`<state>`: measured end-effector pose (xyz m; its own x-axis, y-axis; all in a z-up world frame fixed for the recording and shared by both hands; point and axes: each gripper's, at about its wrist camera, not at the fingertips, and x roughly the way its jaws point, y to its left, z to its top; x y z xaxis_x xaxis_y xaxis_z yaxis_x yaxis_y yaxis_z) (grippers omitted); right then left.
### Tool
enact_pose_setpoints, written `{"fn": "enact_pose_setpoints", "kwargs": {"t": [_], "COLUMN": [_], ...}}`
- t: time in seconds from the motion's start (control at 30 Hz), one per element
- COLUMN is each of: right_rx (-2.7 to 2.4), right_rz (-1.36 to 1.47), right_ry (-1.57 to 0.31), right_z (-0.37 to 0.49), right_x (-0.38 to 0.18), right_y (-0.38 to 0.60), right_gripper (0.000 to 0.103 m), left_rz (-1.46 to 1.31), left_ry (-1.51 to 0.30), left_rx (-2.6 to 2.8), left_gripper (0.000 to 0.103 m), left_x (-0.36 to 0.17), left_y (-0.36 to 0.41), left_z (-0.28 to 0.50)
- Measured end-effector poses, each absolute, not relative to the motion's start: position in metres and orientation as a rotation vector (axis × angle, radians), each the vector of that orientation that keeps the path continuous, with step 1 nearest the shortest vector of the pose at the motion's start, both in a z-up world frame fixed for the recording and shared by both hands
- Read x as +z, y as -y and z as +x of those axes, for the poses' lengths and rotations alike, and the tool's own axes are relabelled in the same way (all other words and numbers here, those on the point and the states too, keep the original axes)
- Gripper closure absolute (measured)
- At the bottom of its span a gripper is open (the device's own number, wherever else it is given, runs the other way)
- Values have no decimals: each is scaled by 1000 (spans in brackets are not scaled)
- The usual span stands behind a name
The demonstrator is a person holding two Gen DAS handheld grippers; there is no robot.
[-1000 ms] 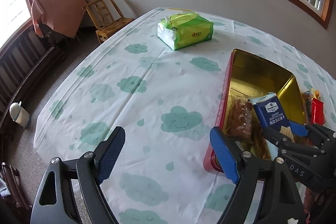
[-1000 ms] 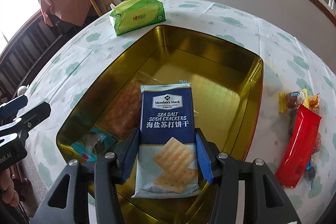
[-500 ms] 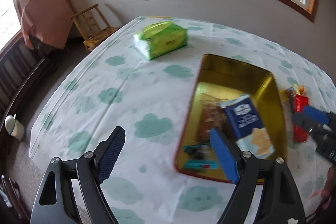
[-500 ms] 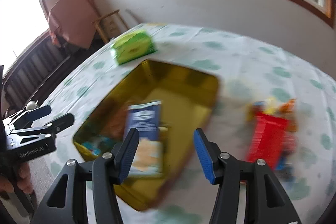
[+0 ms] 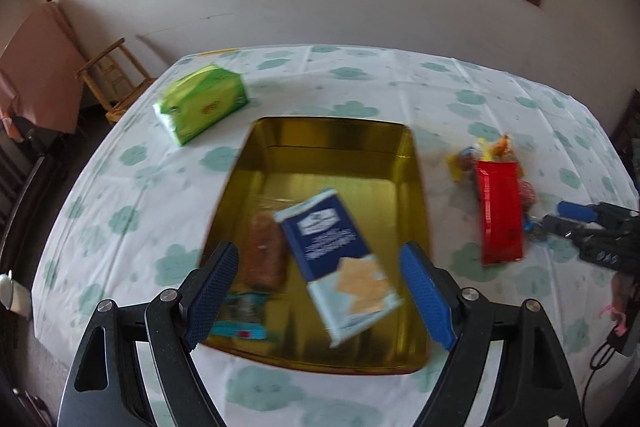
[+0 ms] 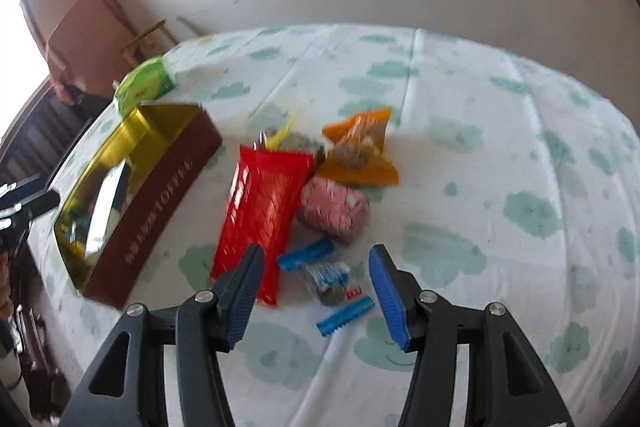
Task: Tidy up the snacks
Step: 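Move the right tool to the blue-wrapped candy and close on it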
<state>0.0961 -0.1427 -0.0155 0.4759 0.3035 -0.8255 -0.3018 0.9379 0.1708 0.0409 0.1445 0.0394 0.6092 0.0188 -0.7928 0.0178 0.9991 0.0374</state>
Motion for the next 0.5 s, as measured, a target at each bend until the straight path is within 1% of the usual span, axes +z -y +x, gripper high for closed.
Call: {"fn": "enact_pose_setpoints", "kwargs": {"t": [0.3,0.33,0.37,0.43,0.5], "right_rx": [444,440,435,431,433], "right_rz": [-127,-129,-130,-144,-154], "right_ry": [-998,-991,-983,-962,-946], "right_z": [102,102,100,97,94], "right_x": [-45,-48,-49,-52,-52], "right_y": [135,136,137,136,135], "right_gripper": [48,50,58,61,68], "left_rz": [118,122,126,140,147], "left_ry": [-933,-937,-939,-946,-953], "left_rx": [-78,-84,-90,-102,-115], "left_gripper": [22,22,22,22,22], "left_x": [37,36,36,33,29], "left_y": [-86,-81,-76,-65,-56], "left_z": [57,59,60,63,66]}}
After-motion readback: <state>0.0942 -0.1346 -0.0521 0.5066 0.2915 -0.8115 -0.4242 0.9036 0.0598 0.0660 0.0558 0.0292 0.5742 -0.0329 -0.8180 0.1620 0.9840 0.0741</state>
